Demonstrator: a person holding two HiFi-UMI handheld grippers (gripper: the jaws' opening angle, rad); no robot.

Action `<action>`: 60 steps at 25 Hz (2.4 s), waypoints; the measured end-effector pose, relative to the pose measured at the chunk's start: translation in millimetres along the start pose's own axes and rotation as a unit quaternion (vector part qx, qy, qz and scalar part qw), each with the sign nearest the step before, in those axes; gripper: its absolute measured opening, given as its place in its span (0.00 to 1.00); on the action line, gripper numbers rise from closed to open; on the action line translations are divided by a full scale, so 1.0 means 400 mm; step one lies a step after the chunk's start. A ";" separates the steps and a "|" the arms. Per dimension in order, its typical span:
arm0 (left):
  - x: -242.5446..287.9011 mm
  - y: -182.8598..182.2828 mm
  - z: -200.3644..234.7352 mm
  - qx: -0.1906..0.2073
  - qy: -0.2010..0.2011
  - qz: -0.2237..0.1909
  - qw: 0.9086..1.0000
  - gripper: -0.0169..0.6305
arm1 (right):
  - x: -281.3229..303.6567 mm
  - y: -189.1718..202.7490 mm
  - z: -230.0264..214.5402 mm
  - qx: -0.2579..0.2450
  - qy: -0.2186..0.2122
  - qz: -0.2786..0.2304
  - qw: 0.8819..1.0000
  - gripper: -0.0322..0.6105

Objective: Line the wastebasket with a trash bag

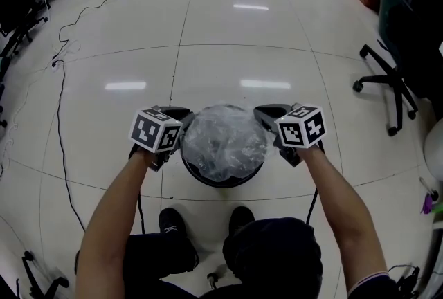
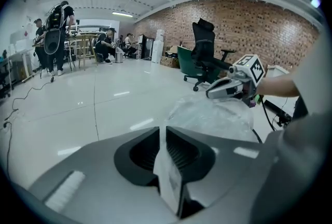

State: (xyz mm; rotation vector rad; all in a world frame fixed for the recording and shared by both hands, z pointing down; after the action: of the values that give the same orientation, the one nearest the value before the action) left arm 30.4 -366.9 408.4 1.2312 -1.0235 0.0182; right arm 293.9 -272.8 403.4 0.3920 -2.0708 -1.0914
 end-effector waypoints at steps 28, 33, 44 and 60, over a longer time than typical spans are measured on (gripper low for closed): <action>-0.341 0.089 -0.227 0.104 0.062 0.005 0.993 0.05 | -0.224 0.077 0.351 -0.093 -0.038 -0.001 0.995 0.05; -0.335 0.145 -0.272 0.106 0.070 0.029 0.991 0.05 | -0.224 0.157 0.359 -0.072 -0.044 0.020 0.996 0.05; -0.275 0.235 -0.296 0.095 0.072 0.072 0.990 0.05 | -0.168 0.262 0.321 -0.033 -0.050 0.048 0.997 0.05; -0.140 0.357 -0.280 0.012 0.057 0.097 0.994 0.05 | -0.067 0.353 0.220 0.024 -0.045 0.070 0.996 0.05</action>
State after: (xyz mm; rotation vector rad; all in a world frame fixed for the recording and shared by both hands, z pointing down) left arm -5.3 -196.6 484.2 1.1343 -1.0423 0.2501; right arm 257.0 -123.6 473.1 0.2203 -2.1722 -0.9944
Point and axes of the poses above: the fingertips, and each gripper's own axes: x forward along the fingers, z to its left, y out of its underside, the point moved 9 cm from there along -x, backward along the fingers, and after that the axes turned 14 degrees about -y, right-handed, at the moved point
